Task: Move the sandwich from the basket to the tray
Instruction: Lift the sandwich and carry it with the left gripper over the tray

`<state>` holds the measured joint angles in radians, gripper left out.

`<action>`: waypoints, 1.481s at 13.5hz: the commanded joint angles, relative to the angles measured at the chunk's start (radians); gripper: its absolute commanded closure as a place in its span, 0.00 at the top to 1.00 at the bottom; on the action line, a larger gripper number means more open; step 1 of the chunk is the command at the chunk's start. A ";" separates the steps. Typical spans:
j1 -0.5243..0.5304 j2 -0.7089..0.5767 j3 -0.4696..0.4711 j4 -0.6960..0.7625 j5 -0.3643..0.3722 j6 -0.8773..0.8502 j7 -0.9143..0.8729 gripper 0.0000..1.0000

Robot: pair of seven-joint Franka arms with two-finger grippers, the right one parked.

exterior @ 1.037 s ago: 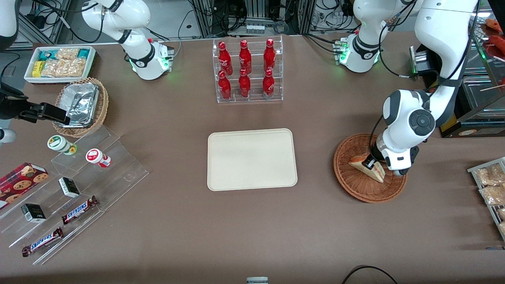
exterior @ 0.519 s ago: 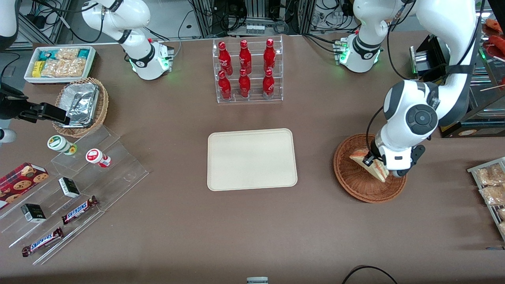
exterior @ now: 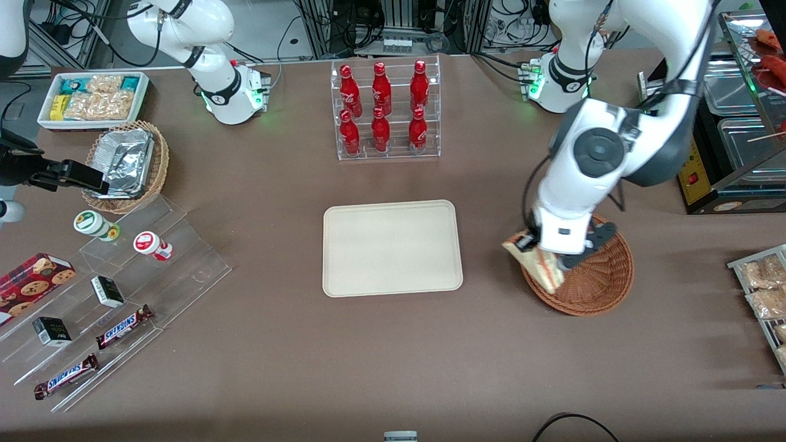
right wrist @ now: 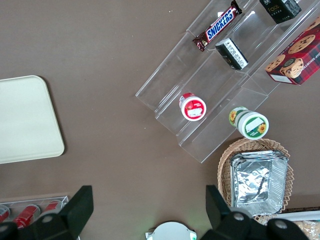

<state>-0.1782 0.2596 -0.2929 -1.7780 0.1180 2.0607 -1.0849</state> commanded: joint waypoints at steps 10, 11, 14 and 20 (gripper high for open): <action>-0.265 0.389 -0.003 0.391 0.020 -0.017 0.019 0.00; -0.279 0.401 -0.003 0.399 0.020 -0.014 0.049 0.00; -0.320 0.443 -0.003 0.394 0.020 0.077 0.080 0.00; -0.374 0.489 -0.003 0.381 0.077 0.115 0.126 0.00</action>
<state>-0.5246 0.7234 -0.2998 -1.4245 0.1744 2.1770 -0.9854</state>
